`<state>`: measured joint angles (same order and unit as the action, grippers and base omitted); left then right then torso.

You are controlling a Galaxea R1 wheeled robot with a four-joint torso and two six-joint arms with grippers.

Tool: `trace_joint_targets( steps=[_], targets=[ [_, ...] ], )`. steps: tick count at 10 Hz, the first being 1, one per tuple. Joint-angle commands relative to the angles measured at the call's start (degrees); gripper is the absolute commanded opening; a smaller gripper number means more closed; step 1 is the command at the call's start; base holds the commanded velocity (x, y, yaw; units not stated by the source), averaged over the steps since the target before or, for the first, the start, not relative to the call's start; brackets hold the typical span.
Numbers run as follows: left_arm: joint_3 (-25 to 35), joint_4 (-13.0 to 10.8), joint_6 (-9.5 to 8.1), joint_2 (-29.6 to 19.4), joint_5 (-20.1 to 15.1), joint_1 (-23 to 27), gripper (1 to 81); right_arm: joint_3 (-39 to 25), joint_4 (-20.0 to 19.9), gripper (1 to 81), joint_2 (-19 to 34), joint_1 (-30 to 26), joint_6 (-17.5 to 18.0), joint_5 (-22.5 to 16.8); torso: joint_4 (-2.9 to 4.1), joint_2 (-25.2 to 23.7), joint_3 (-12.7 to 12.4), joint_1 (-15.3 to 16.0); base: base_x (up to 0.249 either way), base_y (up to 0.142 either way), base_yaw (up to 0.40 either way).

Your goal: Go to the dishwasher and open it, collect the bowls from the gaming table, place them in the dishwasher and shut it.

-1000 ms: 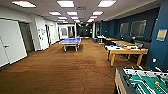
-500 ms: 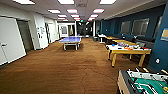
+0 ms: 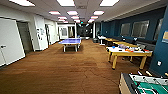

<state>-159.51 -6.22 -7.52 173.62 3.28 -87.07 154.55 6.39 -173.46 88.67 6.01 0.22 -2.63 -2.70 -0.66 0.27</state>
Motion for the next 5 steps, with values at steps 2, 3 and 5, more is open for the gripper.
trace_joint_targets(
  steps=[2,3,5],
  targets=[
    [-0.1,0.2,-0.04,-0.2,-2.6,3.3,81.1,-0.2,0.1,81.1,-0.1,-2.7,-0.1,-2.9,0.00,0.0,0.0,0.0,0.168,0.000,0.000],
    [-0.1,0.2,0.05,-0.2,-2.6,3.3,81.1,-0.2,0.0,81.1,0.0,-2.7,-0.1,-2.9,0.00,0.0,0.0,0.0,0.170,0.000,0.000],
    [-0.1,0.2,0.05,-0.2,-2.6,3.3,81.1,-0.3,0.1,81.1,-0.1,-2.7,-0.1,-2.9,0.00,0.0,0.0,0.0,0.171,0.000,0.000]
  ],
)
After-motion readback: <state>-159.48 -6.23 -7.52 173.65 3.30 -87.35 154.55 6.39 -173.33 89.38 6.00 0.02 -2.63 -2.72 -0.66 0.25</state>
